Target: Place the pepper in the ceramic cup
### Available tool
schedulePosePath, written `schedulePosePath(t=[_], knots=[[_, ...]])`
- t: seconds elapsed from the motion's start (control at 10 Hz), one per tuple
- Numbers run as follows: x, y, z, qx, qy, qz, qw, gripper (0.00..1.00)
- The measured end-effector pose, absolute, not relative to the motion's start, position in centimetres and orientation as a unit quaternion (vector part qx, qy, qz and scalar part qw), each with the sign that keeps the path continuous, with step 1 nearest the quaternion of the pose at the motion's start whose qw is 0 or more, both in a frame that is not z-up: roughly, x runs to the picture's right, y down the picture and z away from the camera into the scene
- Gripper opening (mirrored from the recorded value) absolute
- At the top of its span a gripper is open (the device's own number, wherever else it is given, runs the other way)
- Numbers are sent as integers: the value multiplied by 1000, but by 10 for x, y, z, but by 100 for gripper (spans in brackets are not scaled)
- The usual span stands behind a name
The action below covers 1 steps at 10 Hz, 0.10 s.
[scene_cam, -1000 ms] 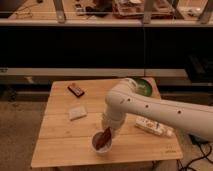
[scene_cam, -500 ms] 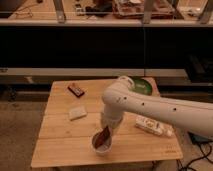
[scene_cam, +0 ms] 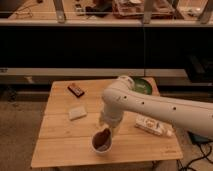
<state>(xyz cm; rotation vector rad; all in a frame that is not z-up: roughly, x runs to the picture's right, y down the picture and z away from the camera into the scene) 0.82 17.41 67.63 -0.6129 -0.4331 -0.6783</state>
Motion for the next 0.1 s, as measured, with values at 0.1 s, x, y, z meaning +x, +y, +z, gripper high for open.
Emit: schedulePosePath(t=[0.1], knots=[[8,175,677,-294,-208,-325,875,80]])
